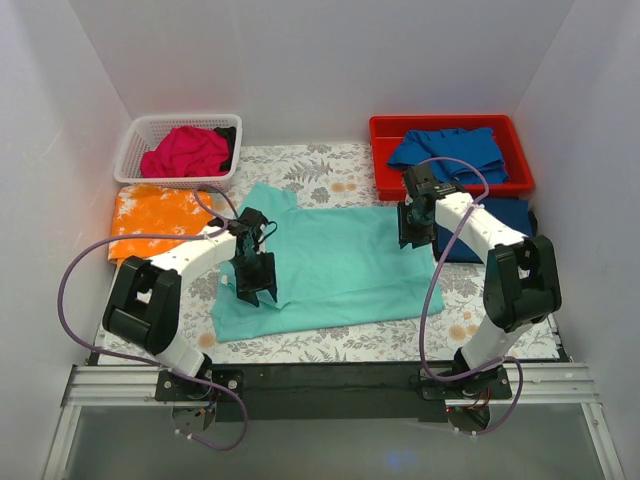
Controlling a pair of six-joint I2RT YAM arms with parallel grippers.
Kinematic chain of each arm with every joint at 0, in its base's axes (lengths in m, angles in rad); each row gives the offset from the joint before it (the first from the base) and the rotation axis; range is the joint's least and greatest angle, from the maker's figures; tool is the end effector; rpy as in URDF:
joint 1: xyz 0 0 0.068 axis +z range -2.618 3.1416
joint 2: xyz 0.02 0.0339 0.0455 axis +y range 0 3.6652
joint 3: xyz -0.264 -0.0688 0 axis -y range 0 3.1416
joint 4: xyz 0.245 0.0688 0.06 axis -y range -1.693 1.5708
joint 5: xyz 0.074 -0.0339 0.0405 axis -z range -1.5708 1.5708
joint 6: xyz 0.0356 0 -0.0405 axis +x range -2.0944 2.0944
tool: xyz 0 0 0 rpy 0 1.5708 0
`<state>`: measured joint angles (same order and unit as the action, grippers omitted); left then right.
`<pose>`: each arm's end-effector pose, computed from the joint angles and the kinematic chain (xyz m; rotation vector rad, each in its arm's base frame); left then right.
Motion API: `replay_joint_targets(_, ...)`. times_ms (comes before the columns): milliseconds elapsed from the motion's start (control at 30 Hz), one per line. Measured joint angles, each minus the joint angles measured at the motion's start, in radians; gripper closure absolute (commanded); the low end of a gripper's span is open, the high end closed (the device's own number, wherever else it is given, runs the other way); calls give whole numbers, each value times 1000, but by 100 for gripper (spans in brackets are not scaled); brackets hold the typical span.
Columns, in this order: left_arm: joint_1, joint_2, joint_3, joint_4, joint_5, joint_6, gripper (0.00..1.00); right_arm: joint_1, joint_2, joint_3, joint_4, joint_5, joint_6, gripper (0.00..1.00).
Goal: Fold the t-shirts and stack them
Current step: Fold the flattened tshirt in 1/3 of the way
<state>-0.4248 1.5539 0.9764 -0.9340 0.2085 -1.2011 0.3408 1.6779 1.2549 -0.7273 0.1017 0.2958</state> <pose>0.2339 -0.1139 0.1853 1.1335 -2.7969 0.2820 0.3225 0.1105 0.2302 -0.0316 2.7106 0.0500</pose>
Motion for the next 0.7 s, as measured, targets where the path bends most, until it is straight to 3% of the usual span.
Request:
replay_joint_targets(300, 0, 67, -48, 20, -14, 2, 52, 0, 18, 13, -2, -2, 0, 60)
replay_joint_targets(700, 0, 126, 26, 71, -97, 18, 52, 0, 17, 13, -3, -2, 0, 60)
